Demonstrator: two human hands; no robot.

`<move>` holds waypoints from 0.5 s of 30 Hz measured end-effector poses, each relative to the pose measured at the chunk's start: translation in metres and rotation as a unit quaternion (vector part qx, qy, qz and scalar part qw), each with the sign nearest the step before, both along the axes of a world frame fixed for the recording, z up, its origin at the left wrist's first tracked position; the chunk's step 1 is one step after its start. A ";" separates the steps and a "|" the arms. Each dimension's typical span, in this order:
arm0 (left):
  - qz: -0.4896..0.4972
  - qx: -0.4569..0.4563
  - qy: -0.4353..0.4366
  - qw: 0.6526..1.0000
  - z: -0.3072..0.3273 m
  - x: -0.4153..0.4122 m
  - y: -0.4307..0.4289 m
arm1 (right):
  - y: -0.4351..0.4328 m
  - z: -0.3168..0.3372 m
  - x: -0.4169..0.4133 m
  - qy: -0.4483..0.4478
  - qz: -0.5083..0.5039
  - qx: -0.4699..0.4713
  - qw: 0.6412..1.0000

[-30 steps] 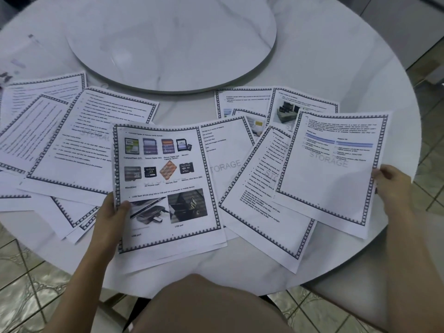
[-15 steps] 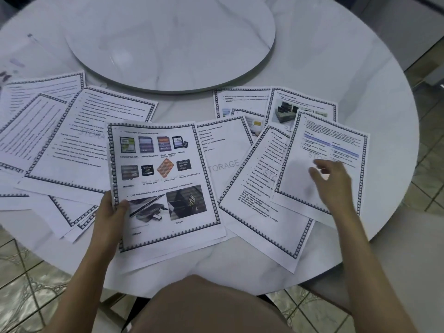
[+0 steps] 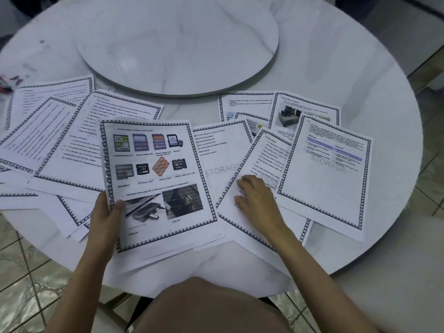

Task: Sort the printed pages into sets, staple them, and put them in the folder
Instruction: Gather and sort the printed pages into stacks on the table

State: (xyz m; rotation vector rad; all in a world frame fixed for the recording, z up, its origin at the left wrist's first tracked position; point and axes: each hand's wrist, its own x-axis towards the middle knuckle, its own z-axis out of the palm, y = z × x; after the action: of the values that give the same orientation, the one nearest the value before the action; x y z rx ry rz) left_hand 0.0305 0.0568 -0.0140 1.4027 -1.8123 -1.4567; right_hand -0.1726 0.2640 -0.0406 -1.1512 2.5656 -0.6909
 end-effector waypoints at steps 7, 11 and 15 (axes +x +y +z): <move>0.005 0.011 -0.007 1.000 0.000 0.004 -0.001 | 0.009 -0.001 0.001 -0.076 -0.005 -0.091 0.993; -0.005 0.012 -0.013 1.000 -0.004 0.004 -0.002 | 0.033 0.003 -0.031 -0.011 -0.184 -0.033 0.982; -0.020 0.016 -0.013 1.000 -0.003 0.001 -0.001 | 0.073 0.003 -0.060 -0.022 -0.250 0.031 0.968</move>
State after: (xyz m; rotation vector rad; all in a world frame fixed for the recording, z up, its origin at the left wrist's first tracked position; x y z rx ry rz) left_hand 0.0312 0.0555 -0.0172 1.4151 -1.8490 -1.5013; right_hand -0.2323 0.3366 -0.0375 -0.4562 2.8354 -0.7173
